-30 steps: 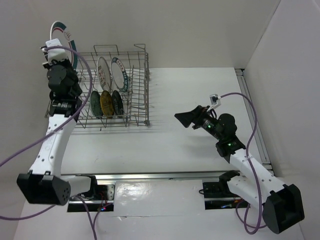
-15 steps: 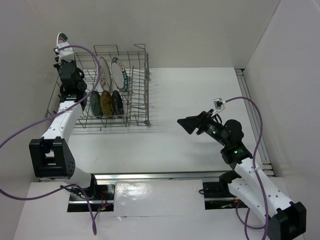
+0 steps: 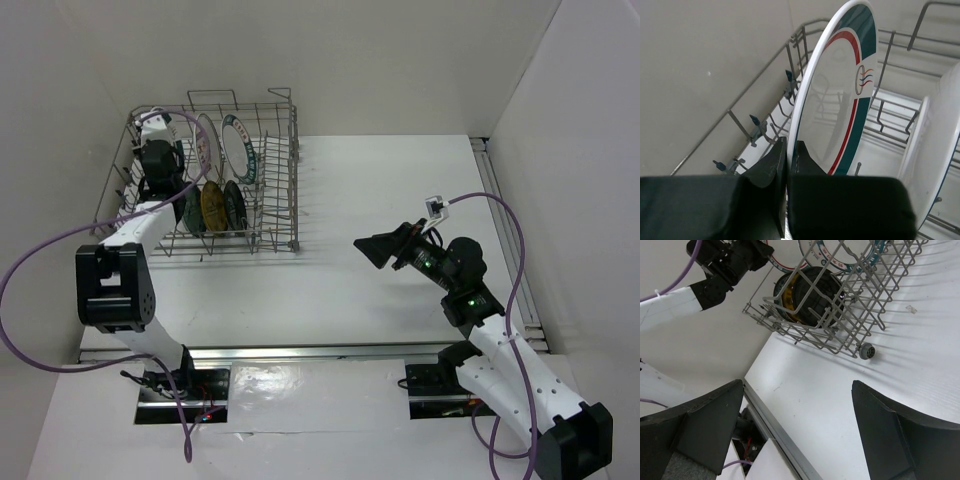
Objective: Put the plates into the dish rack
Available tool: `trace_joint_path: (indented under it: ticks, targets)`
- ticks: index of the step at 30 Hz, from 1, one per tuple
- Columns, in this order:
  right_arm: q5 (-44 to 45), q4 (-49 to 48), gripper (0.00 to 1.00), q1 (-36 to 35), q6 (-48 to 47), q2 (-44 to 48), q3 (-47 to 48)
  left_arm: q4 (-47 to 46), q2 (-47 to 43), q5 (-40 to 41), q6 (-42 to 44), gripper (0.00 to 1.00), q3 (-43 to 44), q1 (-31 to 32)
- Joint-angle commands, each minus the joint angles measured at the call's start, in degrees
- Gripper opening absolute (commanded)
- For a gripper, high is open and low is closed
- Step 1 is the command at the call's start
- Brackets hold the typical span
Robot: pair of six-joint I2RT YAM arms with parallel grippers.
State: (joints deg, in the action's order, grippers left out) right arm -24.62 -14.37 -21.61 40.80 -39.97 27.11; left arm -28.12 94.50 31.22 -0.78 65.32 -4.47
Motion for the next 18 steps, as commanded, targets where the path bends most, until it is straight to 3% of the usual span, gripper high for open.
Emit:
trace_joint_path:
  ticks: [1,18]
  targets:
    - [-0.69,0.31,0.96,-0.28,-0.98,0.59,1.71,-9.67,0.24,-1.34,-2.12,0.0,0.16,-0.19]
    - [-0.69,-0.84,0.96,-0.28,0.16,0.06,0.66,-14.15,5.43,-2.66,6.65,0.0,2.62,0.95]
